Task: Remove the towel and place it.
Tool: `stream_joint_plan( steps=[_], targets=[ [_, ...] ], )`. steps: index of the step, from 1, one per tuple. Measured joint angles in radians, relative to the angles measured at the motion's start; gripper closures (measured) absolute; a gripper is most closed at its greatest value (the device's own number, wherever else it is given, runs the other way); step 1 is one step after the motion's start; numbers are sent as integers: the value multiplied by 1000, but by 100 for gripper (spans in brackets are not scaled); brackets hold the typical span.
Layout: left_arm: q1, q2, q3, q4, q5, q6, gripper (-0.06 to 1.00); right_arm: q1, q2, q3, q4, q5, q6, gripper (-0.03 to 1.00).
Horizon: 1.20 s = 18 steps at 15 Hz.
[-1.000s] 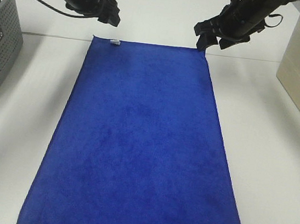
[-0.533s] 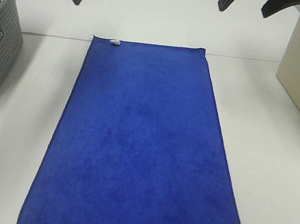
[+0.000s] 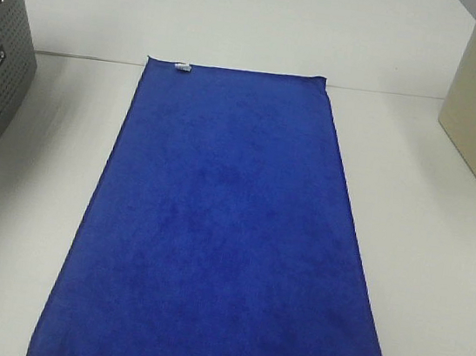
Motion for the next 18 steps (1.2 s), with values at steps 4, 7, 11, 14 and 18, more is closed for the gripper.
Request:
stream_joint_plan(
  steps=[4, 7, 11, 14, 18],
  targets=[
    [47, -103, 91, -50, -1, 64, 8, -25, -79, 48, 26, -2, -2, 7],
    [47, -328, 424, -21, -1, 71, 8, -11, -296, 310, 54, -2, -2, 7],
    [47, -753, 928, 79, -7, 72, 8, -9, -728, 727, -3, 2, -2, 7],
    [47, -1007, 1184, 131, -28, 79, 8, -9, -1028, 1000, -17, 4, -2, 7],
    [47, -1299, 1393, 145, -55, 79, 8, -9, -1395, 1276, 4, 5, 24, 7]
  ],
)
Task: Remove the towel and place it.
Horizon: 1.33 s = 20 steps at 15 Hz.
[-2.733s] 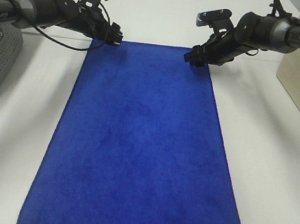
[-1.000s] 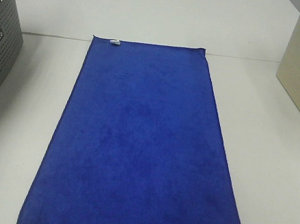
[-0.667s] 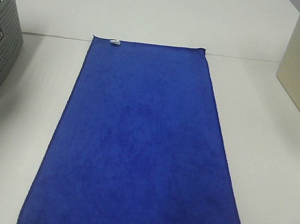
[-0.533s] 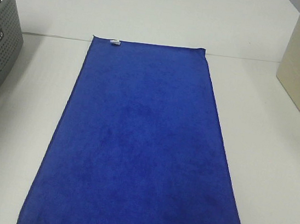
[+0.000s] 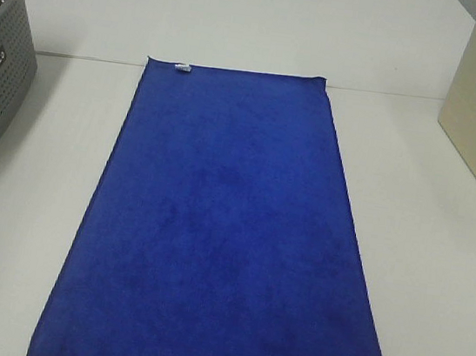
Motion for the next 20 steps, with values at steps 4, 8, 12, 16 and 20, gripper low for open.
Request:
stream_joint_plan(
  steps=[4, 8, 12, 16, 20],
  targets=[
    [0, -280, 169, 3, -59, 0, 8, 0, -262, 151, -10, 1, -51, 7],
    [0, -536, 288, -27, -59, 1, 8, 0, -446, 194, -13, -41, -132, 8],
    [0, -673, 342, -68, -73, 38, 8, 0, -470, 289, -13, -77, -151, 8],
    [0, -676, 342, -69, -79, 32, 8, 0, -470, 303, -13, -105, -152, 8],
    [0, -676, 342, -77, -79, 26, 8, 0, -470, 303, -13, -105, -152, 8]
  ],
)
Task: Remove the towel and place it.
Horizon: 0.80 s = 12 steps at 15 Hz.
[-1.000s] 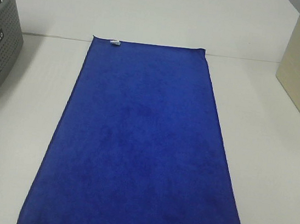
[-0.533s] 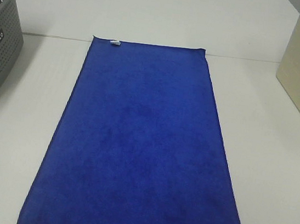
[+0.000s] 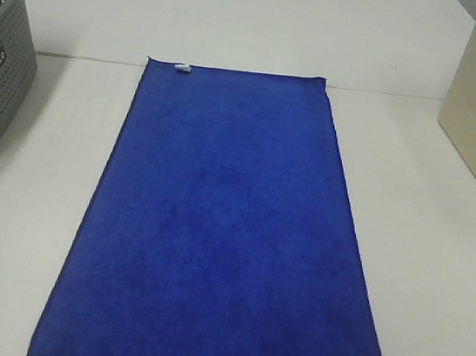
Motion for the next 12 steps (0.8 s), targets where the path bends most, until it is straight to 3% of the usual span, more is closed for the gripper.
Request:
stream_joint_plan(
  steps=[6, 12],
  targets=[
    [0, 0, 0, -60, 0, -1, 8, -47, 0, 1, 11, 0, 0, 8],
    [0, 0, 0, -70, 0, -1, 8, -47, 0, 2, 12, 0, 0, 8]
  ],
)
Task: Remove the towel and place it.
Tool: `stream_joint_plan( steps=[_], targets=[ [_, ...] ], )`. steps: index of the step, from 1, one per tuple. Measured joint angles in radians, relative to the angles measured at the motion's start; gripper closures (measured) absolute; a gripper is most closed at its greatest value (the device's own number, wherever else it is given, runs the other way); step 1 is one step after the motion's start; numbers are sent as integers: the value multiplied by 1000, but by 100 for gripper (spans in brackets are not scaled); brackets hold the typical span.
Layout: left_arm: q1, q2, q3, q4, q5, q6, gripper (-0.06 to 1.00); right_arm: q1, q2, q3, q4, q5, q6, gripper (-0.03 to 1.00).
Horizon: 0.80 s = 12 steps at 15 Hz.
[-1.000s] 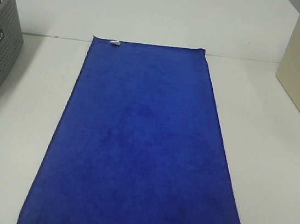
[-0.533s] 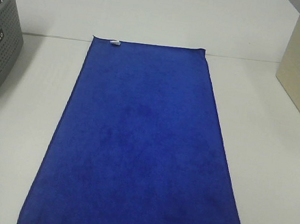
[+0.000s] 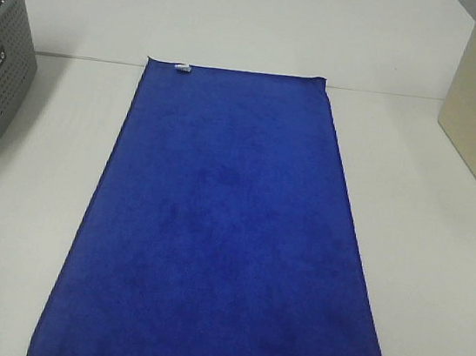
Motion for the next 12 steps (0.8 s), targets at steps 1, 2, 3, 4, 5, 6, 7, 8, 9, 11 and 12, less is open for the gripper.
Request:
stream_joint_plan(
  steps=[1, 2, 3, 4, 5, 6, 7, 8, 9, 11, 12],
  targets=[
    [0, 0, 0, 0, 0, 0, 8, 0, 0, 0, 0, 0, 0, 8],
    [0, 0, 0, 0, 0, 0, 8, 0, 0, 0, 0, 0, 0, 8],
    [0, 0, 0, 0, 0, 0, 8, 0, 0, 0, 0, 0, 0, 8],
    [0, 0, 0, 0, 0, 0, 8, 0, 0, 0, 0, 0, 0, 8],
    [0, 0, 0, 0, 0, 0, 8, 0, 0, 0, 0, 0, 0, 8],
    [0, 0, 0, 0, 0, 0, 8, 0, 0, 0, 0, 0, 0, 8],
    [0, 0, 0, 0, 0, 0, 8, 0, 0, 0, 0, 0, 0, 8],
    [0, 0, 0, 0, 0, 0, 8, 0, 0, 0, 0, 0, 0, 8],
    [0, 0, 0, 0, 0, 0, 8, 0, 0, 0, 0, 0, 0, 8],
    [0, 0, 0, 0, 0, 0, 8, 0, 0, 0, 0, 0, 0, 8],
    [0, 0, 0, 0, 0, 0, 8, 0, 0, 0, 0, 0, 0, 8]
  ],
)
